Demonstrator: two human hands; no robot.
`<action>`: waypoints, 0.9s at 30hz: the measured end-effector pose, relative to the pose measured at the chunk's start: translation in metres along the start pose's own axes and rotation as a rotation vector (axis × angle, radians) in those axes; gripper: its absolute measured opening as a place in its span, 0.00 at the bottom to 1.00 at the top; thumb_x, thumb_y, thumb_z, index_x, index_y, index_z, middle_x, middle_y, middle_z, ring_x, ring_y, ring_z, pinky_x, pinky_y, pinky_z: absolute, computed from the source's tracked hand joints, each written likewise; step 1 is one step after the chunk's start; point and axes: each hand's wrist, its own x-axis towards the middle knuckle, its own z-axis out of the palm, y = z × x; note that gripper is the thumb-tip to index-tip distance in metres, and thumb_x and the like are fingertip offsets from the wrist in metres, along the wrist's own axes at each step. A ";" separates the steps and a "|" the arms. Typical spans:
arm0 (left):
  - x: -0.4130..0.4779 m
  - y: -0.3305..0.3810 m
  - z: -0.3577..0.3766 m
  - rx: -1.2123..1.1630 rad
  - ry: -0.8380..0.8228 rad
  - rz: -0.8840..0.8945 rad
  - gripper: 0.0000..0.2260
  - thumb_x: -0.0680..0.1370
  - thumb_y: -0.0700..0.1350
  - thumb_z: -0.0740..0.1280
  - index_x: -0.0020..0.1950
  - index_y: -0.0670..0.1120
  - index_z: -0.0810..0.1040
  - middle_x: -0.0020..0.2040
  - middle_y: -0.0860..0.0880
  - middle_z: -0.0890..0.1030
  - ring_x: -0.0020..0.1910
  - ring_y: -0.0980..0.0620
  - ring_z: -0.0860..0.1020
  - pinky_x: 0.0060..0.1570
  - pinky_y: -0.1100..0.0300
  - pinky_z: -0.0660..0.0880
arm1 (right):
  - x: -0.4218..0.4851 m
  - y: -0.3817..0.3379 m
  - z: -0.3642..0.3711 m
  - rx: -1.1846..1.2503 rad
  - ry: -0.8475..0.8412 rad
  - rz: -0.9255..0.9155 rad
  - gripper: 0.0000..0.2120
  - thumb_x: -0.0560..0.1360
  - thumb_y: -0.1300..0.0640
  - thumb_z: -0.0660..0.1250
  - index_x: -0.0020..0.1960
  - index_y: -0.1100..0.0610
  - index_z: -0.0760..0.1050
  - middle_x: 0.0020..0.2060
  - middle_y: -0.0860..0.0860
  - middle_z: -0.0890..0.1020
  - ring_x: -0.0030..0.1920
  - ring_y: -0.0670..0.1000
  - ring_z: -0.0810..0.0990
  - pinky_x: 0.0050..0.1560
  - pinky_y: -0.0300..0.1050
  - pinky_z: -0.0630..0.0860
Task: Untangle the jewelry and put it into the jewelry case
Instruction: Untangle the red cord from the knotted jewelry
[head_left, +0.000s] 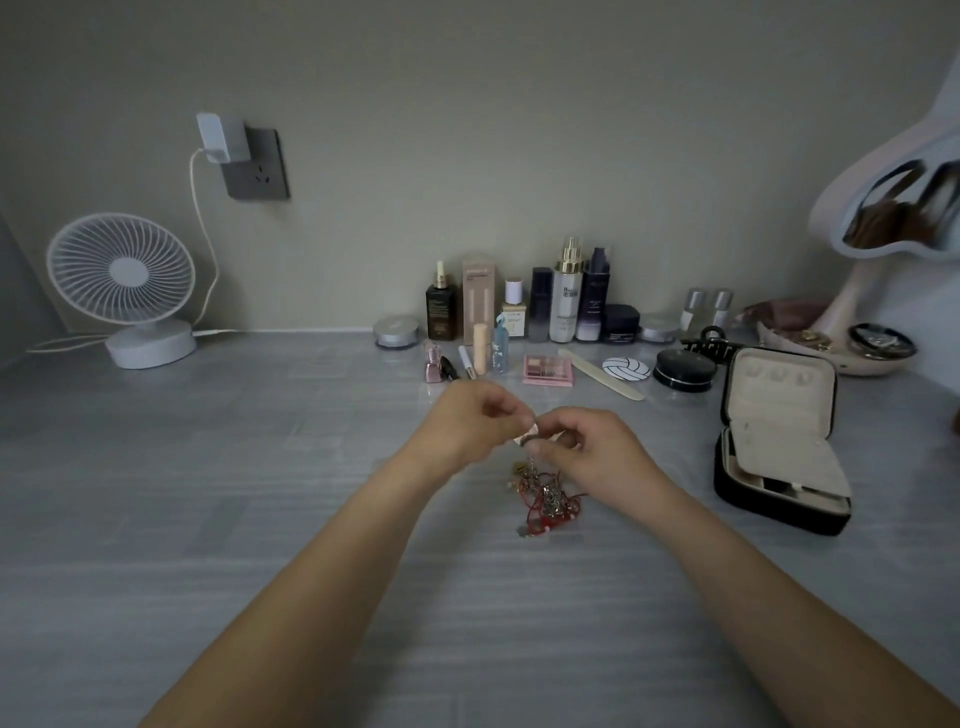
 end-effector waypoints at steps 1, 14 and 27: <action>0.000 0.001 0.002 -0.052 0.023 0.023 0.01 0.74 0.41 0.70 0.42 0.46 0.79 0.32 0.53 0.77 0.24 0.64 0.72 0.23 0.72 0.65 | 0.003 -0.004 -0.002 0.040 -0.001 0.000 0.04 0.71 0.58 0.72 0.42 0.49 0.79 0.38 0.50 0.83 0.36 0.46 0.78 0.43 0.46 0.77; -0.015 -0.019 0.025 -0.463 -0.034 0.004 0.06 0.78 0.41 0.63 0.45 0.46 0.79 0.33 0.53 0.81 0.36 0.56 0.79 0.48 0.55 0.74 | 0.013 -0.034 -0.026 0.419 0.144 0.100 0.04 0.74 0.61 0.67 0.43 0.54 0.78 0.30 0.46 0.81 0.30 0.42 0.79 0.30 0.34 0.71; -0.016 -0.020 0.024 -0.623 0.044 0.036 0.04 0.76 0.36 0.66 0.45 0.44 0.76 0.39 0.48 0.79 0.25 0.59 0.73 0.31 0.67 0.73 | 0.019 -0.058 -0.036 0.454 0.086 0.037 0.05 0.75 0.62 0.65 0.41 0.55 0.76 0.30 0.47 0.83 0.32 0.43 0.80 0.37 0.35 0.73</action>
